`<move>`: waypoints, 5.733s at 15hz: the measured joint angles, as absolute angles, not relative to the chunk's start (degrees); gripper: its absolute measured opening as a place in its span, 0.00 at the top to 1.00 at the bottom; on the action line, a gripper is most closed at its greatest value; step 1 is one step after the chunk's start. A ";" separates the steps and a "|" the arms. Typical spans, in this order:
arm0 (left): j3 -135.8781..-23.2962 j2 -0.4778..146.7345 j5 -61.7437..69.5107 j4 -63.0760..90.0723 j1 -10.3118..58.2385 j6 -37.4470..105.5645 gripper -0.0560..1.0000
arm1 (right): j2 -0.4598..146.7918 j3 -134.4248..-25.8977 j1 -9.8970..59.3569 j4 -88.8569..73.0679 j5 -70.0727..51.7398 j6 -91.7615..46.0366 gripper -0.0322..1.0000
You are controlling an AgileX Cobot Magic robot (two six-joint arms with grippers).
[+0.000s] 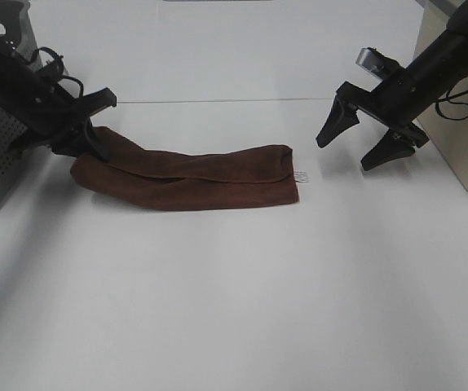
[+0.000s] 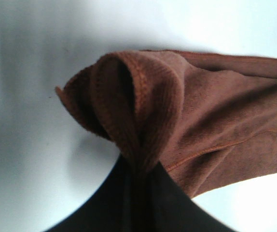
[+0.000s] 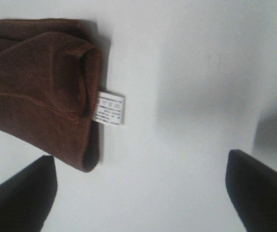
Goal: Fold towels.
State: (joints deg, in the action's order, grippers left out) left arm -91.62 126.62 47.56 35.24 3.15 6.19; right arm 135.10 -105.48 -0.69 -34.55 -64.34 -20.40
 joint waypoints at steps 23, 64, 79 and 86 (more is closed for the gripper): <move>-102.85 134.13 32.89 61.08 23.78 7.91 0.26 | 135.10 -105.48 -0.69 -36.78 -64.29 -20.40 0.12; -97.29 85.71 69.33 4.24 9.63 -4.70 0.25 | 94.25 -99.87 7.28 -16.16 -69.21 -8.31 0.14; -33.35 14.67 69.96 4.24 9.63 -1.83 0.25 | 32.83 -30.14 7.28 -6.93 -63.03 -6.93 0.14; -30.19 5.79 64.06 12.15 9.63 10.26 0.25 | 14.67 -29.16 7.28 -7.05 -61.31 -8.48 0.14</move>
State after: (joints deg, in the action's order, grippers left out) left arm -30.19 5.79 64.06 12.15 9.63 10.26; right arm 14.67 -29.16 7.28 -7.05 -61.31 -8.48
